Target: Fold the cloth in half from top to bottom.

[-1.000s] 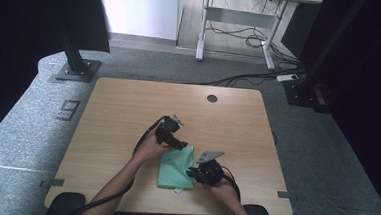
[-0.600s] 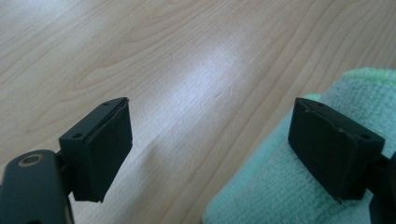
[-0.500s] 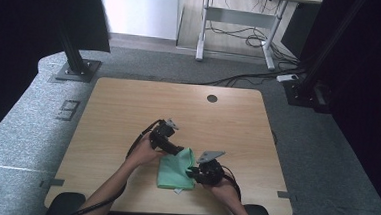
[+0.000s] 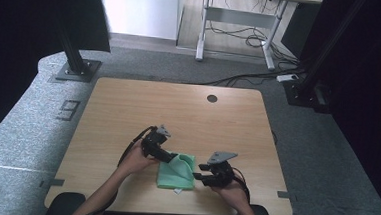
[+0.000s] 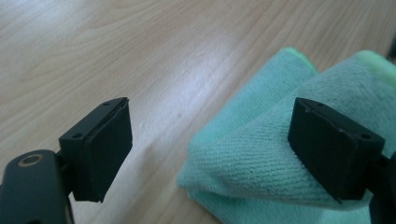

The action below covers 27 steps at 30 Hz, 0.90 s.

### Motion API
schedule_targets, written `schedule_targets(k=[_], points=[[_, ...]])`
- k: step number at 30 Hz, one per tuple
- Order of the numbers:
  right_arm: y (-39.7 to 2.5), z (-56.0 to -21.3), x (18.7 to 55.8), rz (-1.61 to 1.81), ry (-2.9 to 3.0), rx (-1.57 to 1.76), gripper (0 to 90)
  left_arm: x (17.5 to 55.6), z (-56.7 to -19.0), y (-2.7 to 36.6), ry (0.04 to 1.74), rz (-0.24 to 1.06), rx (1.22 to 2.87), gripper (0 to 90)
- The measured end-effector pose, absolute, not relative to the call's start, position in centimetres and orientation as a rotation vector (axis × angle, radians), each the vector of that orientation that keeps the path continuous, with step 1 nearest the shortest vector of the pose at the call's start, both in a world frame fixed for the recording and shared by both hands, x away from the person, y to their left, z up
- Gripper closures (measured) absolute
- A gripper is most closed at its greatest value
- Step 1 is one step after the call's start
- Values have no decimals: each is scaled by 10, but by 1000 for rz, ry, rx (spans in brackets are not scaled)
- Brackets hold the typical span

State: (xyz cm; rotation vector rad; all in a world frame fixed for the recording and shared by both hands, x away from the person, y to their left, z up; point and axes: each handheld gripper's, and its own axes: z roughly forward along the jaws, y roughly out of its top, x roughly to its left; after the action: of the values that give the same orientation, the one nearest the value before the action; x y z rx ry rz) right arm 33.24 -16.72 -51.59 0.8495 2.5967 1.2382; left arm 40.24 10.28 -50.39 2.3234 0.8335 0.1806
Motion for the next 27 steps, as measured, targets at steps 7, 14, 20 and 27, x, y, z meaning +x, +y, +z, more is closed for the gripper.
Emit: schedule_targets(k=[7, 14, 20, 27], points=[[-173, -513, 342, 1241, 2543, 874, 448, 383, -510, 116, 834, 176, 2317, 138], [-156, -518, 355, 1207, 2522, 947, 328, 364, -515, 125, 829, 184, 2298, 137], [-138, -522, 357, 1165, 2559, 935, 265, 353, -520, 131, 831, 218, 2323, 137], [-131, -532, 344, 1077, 2617, 897, 249, 358, -511, 132, 859, 264, 2268, 131]])
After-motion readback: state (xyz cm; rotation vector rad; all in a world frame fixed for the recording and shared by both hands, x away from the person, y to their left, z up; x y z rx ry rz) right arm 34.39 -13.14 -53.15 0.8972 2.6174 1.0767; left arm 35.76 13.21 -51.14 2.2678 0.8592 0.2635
